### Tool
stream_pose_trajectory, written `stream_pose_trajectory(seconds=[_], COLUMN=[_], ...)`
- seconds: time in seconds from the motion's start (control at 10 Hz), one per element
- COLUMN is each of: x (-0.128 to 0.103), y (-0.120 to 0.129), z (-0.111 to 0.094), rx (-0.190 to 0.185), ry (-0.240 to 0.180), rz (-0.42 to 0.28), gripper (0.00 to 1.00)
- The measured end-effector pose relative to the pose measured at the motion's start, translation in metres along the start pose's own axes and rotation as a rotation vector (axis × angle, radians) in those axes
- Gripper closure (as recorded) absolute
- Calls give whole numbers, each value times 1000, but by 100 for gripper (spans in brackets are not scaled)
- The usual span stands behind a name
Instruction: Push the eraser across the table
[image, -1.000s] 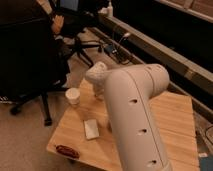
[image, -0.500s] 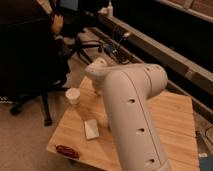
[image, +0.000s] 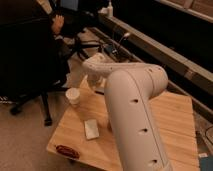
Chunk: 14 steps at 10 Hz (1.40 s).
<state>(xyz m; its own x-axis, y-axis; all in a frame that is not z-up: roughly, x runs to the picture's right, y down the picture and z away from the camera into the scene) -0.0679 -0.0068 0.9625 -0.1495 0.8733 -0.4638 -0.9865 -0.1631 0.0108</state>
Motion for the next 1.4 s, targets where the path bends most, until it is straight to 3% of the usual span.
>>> stream_pose_trajectory(seconds=[0.3, 0.7, 1.0, 1.4], x=[-12, -20, -23, -22], y=[19, 26, 16, -20], z=[8, 31, 41, 46], rx=[-20, -7, 37, 111], ry=[-21, -15, 2, 31], rz=[-17, -13, -4, 9], gripper=[71, 71, 71, 71])
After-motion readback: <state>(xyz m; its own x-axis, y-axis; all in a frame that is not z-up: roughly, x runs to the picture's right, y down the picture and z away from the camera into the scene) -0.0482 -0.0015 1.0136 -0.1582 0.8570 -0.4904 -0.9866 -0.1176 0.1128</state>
